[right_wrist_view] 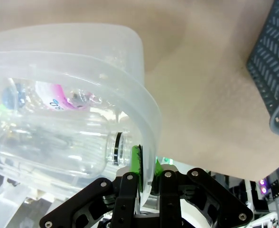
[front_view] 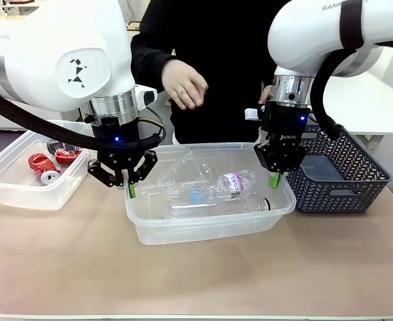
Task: Sort the waste into each basket.
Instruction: Offer the picked Organizing box to the human.
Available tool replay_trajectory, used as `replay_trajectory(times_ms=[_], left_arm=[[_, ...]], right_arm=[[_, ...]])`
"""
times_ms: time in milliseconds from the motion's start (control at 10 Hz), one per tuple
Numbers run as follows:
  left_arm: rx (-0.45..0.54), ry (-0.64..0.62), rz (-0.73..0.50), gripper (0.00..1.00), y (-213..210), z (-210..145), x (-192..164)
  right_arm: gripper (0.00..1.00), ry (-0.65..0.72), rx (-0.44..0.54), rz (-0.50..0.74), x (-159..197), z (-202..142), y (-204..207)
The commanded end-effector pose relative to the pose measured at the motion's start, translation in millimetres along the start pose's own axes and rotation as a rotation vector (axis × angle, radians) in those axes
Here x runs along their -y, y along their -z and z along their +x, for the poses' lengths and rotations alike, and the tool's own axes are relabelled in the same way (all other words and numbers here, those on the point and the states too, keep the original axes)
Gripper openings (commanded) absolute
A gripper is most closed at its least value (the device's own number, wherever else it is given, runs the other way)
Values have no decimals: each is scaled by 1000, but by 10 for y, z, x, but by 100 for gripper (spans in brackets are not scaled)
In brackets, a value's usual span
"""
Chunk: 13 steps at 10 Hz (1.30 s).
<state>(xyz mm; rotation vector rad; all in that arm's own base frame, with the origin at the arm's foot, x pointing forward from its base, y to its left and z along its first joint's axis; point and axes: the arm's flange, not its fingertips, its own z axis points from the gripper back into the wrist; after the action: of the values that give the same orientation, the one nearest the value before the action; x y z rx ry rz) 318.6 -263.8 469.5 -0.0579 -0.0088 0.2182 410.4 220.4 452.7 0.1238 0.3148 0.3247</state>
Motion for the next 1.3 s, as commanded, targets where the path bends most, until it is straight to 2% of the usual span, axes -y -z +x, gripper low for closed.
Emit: replay_trajectory(times_ms=[0, 700, 800, 1000, 1200], left_arm=[[1, -20, -5, 4, -2, -15, -9], [0, 0, 0, 4, 0, 0, 0], [-7, 50, -2, 4, -73, 371, 44], [15, 49, 9, 4, -172, 1150, 109], [-9, 65, -36, 4, -57, 1713, 145]], right_arm=[[5, -1, 5, -4, -36, 1, -43], [5, 0, 0, 0, 0, 0, 0], [5, 12, 14, 9, -80, 253, -187], [5, -1, 40, 65, -132, 734, -598], [5, 21, 35, 113, -153, 965, -752]])
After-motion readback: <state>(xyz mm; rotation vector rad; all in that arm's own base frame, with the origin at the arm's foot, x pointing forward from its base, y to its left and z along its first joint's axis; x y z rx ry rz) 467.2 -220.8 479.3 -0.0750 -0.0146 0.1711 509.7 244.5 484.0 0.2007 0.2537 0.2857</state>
